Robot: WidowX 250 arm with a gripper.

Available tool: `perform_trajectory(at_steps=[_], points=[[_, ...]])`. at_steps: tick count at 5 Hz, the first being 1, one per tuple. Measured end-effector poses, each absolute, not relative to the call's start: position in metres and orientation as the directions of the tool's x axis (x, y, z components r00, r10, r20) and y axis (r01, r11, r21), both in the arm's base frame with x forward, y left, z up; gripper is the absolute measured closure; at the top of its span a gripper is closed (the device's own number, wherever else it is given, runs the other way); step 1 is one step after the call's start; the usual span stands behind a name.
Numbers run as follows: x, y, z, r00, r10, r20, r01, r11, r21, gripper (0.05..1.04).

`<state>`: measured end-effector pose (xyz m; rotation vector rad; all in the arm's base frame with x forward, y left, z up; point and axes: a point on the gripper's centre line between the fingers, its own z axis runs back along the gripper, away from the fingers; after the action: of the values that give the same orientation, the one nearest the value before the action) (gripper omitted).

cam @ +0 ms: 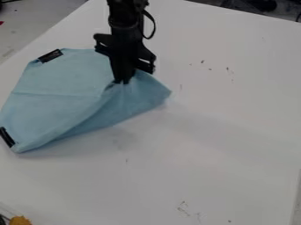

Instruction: Unfold the cloth from top left to bottom right

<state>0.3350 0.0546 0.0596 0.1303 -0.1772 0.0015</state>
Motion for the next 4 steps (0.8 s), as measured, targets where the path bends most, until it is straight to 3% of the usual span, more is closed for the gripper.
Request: perform_trajectory(at_steps=[2,3,4], points=[[0.300,0.022,0.017,0.990,0.026,0.138,-0.022,0.999,-0.028,1.001],[0.291,0.007,0.008,0.992,0.019,0.128,-0.014,0.999,-0.041,0.973],[0.285,-0.010,0.008,0.996,0.026,0.089,-0.024,0.999,-0.026,0.798]])
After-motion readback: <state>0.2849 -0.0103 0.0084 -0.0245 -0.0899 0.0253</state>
